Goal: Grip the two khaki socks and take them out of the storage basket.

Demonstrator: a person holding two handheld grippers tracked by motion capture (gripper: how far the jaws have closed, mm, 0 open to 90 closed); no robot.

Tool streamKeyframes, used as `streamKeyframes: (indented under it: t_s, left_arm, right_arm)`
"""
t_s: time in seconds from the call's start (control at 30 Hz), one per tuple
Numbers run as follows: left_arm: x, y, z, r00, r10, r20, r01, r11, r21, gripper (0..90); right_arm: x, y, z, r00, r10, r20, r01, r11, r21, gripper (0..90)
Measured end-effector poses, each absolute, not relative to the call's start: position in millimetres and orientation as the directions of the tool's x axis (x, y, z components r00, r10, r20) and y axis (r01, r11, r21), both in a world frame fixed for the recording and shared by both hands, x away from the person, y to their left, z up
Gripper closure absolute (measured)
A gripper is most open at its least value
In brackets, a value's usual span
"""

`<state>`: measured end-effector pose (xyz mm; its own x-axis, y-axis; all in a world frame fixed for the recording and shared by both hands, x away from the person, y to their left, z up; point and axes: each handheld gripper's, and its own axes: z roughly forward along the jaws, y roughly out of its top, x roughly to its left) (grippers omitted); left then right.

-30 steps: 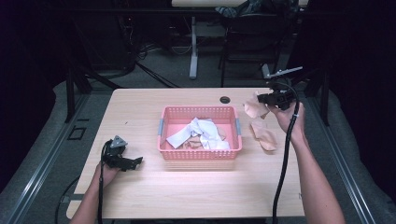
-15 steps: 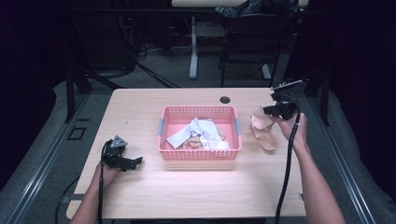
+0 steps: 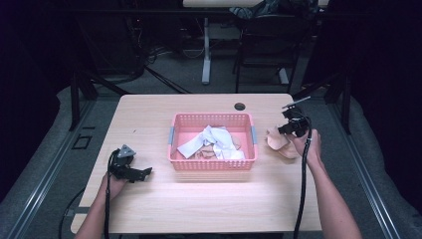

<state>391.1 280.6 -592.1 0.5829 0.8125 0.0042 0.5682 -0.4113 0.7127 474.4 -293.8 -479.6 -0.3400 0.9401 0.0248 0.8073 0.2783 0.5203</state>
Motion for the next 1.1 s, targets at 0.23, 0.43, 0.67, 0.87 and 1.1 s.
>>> streamKeyframes:
  t_s: [0.23,0.43,0.67,0.87,1.1]
  left_arm:
    - [391,281,-592,0.583,0.813,0.004,0.568,-0.411,0.713,0.2]
    - [391,281,-592,0.583,0.813,0.004,0.568,-0.411,0.713,0.2]
    - [391,281,-592,0.583,0.813,0.004,0.568,-0.411,0.713,0.2]
    - [391,281,-592,0.583,0.813,0.004,0.568,-0.411,0.713,0.2]
    - [391,281,-592,0.582,0.813,0.004,0.568,-0.411,0.713,0.2]
  right_arm:
    - [479,-296,-499,-0.330,0.942,0.051,0.839,0.268,0.474,85.8]
    - [481,-295,-508,-0.327,0.943,0.065,0.852,0.264,0.453,84.7]
    - [475,-294,-499,-0.341,0.938,0.061,0.836,0.272,0.476,64.4]
    - [462,-294,-486,-0.379,0.924,0.046,0.809,0.307,0.501,42.5]
    - [440,-303,-468,-0.423,0.904,0.061,0.782,0.330,0.528,18.7]
